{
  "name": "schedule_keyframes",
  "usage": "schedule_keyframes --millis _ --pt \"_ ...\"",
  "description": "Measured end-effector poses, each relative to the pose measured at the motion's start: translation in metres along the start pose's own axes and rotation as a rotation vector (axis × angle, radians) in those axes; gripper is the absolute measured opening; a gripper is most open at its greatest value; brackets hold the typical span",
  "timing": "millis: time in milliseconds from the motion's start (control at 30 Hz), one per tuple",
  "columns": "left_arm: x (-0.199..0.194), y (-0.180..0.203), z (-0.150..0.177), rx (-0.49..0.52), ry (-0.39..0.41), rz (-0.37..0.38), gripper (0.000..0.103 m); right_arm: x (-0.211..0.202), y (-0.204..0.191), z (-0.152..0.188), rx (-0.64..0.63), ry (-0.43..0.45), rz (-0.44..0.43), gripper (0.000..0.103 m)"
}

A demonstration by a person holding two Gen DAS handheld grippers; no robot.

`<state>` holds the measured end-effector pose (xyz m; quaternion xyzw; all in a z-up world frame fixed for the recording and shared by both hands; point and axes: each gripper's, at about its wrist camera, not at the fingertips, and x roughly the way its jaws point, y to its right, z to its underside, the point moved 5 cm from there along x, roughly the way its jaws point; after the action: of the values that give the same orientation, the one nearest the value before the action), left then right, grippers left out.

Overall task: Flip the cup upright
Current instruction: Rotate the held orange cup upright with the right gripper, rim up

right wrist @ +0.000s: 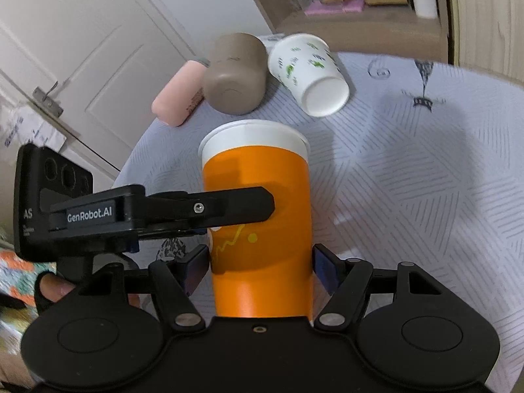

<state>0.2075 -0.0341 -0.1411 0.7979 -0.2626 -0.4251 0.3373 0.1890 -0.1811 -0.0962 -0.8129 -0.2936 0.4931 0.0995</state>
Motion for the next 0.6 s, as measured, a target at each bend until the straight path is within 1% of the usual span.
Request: schedule_keyframes --millis 33,167,367,467,600 --pt "-0.003 0.004 0.0 0.019 0.007 0.001 0.079 -0.001 -0.003 0.0 -0.035 0.012 0.007 0.074" --pt "-0.018 0.021 -0.001 0.155 0.037 -0.011 0.078 -0.009 -0.016 0.007 -0.158 0.089 0.018 0.074" --pt "-0.039 0.044 -0.002 0.363 0.117 -0.089 0.077 -0.013 -0.031 0.011 -0.262 0.203 0.013 0.073" --pt "-0.045 0.05 -0.003 0.432 0.157 -0.123 0.077 -0.011 -0.036 0.009 -0.311 0.26 0.028 0.073" --pt "-0.047 0.054 -0.01 0.473 0.18 -0.15 0.076 -0.003 -0.043 0.006 -0.377 0.335 0.079 0.073"
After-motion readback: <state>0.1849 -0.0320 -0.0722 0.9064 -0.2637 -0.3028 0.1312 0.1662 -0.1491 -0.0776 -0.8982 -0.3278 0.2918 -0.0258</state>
